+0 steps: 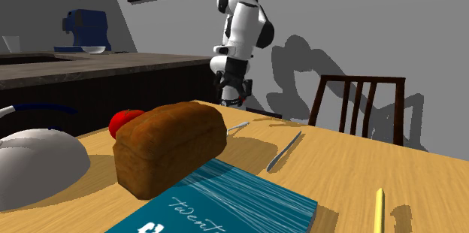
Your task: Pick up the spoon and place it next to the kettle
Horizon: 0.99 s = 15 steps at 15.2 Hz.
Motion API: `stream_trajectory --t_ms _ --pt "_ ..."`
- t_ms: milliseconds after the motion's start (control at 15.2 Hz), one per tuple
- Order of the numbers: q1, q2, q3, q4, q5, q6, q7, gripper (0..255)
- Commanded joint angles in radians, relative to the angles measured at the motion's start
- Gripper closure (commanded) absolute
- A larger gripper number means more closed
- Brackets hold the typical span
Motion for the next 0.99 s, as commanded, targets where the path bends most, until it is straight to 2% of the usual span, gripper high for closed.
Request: stream_trajectory --t_ms 0,198,660,924 --pt "-0.018 0.095 0.048 0.042 -0.07 0.033 0.09 0" --pt "-0.021 0.235 0.093 0.112 -0.196 0.052 0.226 0" --pt "-0.019 0.309 0.077 0.08 -0.281 0.128 0.285 0" --pt "-0.018 0.316 0.075 0.078 -0.289 0.134 0.29 0"
